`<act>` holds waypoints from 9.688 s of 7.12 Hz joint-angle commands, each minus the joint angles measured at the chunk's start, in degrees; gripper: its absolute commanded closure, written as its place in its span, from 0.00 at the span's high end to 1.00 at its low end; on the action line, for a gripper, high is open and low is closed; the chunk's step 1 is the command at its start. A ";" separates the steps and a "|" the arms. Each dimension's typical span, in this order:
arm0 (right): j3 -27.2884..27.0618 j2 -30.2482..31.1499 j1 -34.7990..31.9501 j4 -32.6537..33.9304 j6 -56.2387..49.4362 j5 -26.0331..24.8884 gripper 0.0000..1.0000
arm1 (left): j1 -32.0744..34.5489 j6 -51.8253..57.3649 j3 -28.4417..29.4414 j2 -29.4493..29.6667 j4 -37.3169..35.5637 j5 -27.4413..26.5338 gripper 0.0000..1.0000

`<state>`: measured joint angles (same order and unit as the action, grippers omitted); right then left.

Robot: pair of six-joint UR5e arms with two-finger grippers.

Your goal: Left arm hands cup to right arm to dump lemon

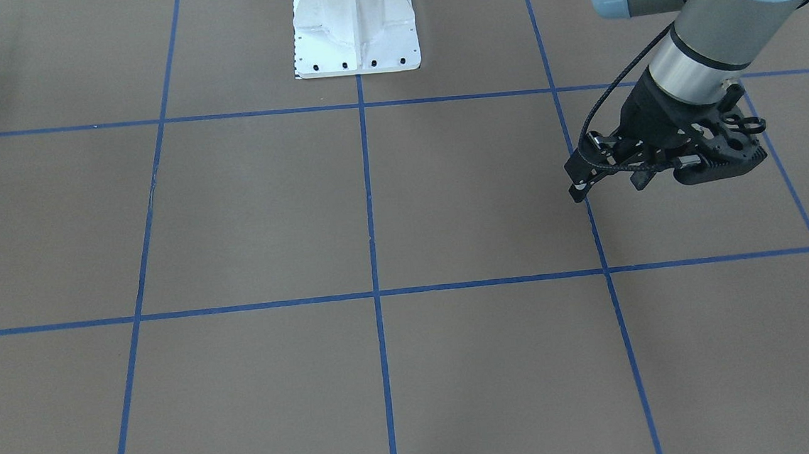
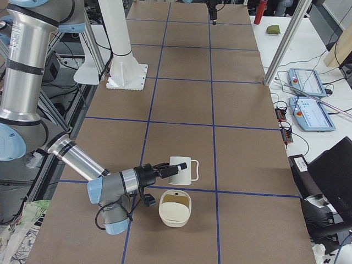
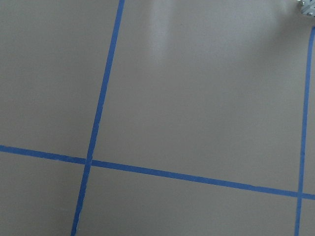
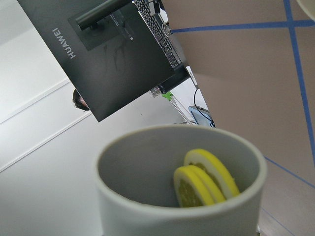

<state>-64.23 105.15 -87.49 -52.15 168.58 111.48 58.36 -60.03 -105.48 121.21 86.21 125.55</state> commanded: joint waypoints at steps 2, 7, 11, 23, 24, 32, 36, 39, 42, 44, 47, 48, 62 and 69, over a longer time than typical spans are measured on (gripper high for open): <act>2.18 1.46 -0.49 -2.17 2.53 -0.38 0.18 | -0.17 0.00 0.10 2.45 -2.80 -0.13 1.00; 3.94 1.29 -0.49 -2.70 9.92 -0.38 0.20 | -0.26 0.18 0.71 2.98 -2.89 -0.92 1.00; 3.94 0.59 -0.58 -2.70 13.96 -0.47 0.20 | -0.44 0.44 0.98 3.07 -2.89 -2.41 1.00; 3.50 -0.73 -0.49 -6.13 4.96 -0.47 0.22 | -0.44 0.79 1.42 3.42 -2.89 -3.29 1.00; 3.67 -1.43 -0.49 -6.04 0.48 -0.30 0.22 | -0.44 0.79 1.42 3.42 -2.89 -3.29 1.00; 3.68 -2.41 -0.40 -1.76 -52.56 5.06 0.23 | -0.52 0.79 1.51 3.68 -2.89 -3.29 1.00; 1.84 -2.40 -0.40 8.00 -77.73 7.08 0.23 | -0.52 0.79 1.42 3.42 -2.80 -3.20 1.00; -9.11 -2.40 -0.40 22.91 -85.58 7.26 0.23 | -0.61 0.88 1.42 3.07 -2.71 -3.11 1.00; -17.65 -4.94 -0.40 40.91 -101.82 7.17 0.23 | -0.70 0.88 1.50 2.63 -2.01 -3.12 1.00; -18.30 -10.38 0.38 51.30 -113.05 6.65 0.23 | -0.79 0.70 1.50 2.36 -2.01 -3.03 1.00; -18.38 -16.37 5.72 64.42 -133.79 0.27 0.22 | -1.05 0.26 1.68 1.49 -1.84 -2.59 1.00; -19.08 -16.55 9.58 68.10 -143.17 -6.38 0.22 | -1.40 0.44 1.77 1.40 -1.83 -2.68 1.00; -40.54 -47.38 66.83 120.15 -129.29 -66.81 0.25 | -5.89 -7.64 1.68 2.01 5.71 4.33 1.00; -36.23 -50.39 68.15 120.17 -124.91 -68.76 0.27 | -6.06 -21.52 10.96 15.43 15.92 12.00 1.00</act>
<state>-100.60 54.79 -19.40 67.93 42.32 42.78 52.31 -79.81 -97.77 133.14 101.96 137.00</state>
